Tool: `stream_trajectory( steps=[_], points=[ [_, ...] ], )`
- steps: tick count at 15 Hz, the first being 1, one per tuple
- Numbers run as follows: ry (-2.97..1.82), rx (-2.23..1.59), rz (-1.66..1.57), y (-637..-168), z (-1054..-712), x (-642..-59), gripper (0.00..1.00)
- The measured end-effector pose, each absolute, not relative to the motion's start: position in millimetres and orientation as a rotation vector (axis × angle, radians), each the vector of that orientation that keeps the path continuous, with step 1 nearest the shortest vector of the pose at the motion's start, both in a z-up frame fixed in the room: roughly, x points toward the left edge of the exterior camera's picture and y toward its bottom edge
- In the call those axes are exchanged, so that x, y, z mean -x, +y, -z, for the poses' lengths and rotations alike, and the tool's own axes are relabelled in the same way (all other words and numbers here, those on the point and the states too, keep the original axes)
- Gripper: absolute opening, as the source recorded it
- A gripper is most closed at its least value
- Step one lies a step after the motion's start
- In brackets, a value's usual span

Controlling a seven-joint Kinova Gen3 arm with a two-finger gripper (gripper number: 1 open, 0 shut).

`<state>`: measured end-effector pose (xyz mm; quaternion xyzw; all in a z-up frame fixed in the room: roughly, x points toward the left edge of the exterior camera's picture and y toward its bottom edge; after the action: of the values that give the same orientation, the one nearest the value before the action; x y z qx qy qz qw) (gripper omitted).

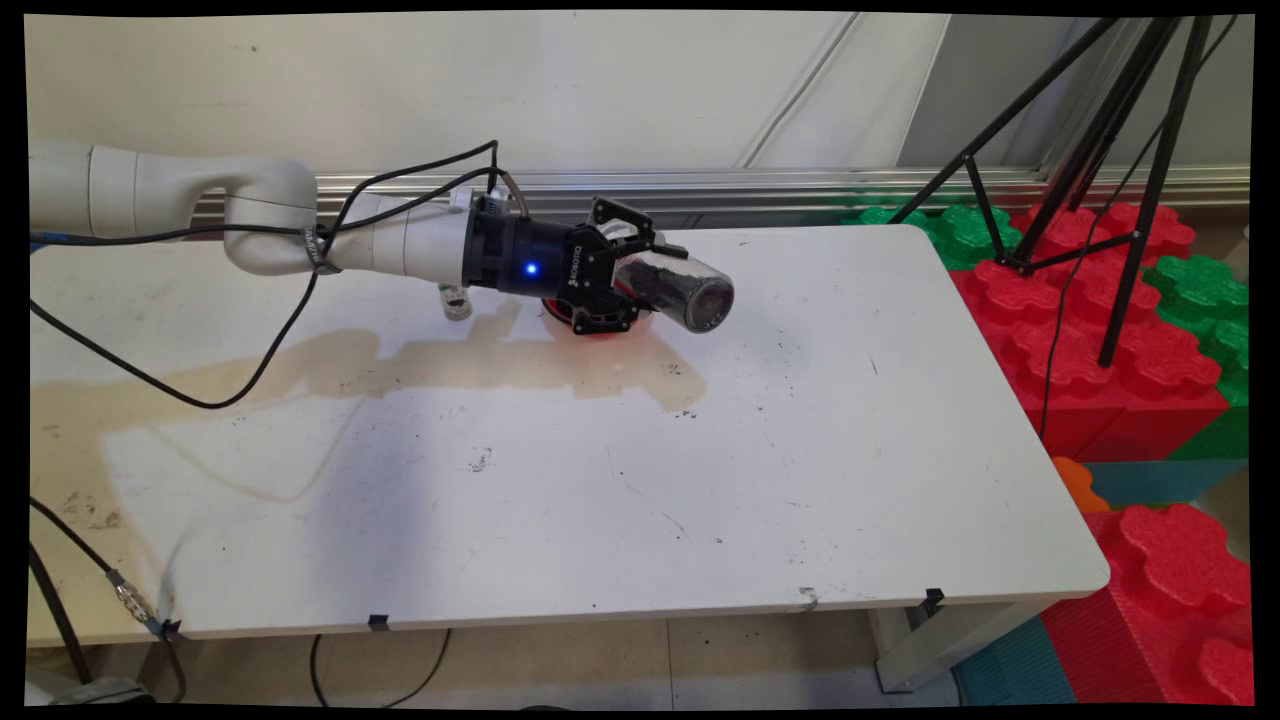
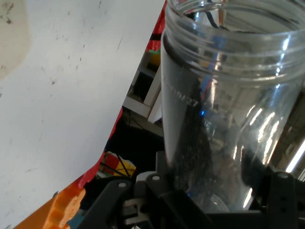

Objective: Pour the black seasoning powder in the red bowl

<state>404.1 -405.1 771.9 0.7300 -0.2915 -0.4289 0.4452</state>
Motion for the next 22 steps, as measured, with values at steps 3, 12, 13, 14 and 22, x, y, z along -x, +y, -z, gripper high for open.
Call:
stream_trajectory(
  steps=[3,12,13,14,22],
  points=[
    [-0.691,-1.822,1.077,-406.0,-772.3,-403.8,0.0],
    [-0.594,-1.859,1.114,-409.5,-774.4,-403.2,0.0],
    [-0.582,-1.863,1.118,-409.8,-774.7,-403.2,0.0],
    [-0.574,-1.866,1.12,-410.0,-774.9,-403.2,0.0],
    [-0.5,-1.888,1.15,-412.0,-779.1,-401.6,0.0]
  ],
)
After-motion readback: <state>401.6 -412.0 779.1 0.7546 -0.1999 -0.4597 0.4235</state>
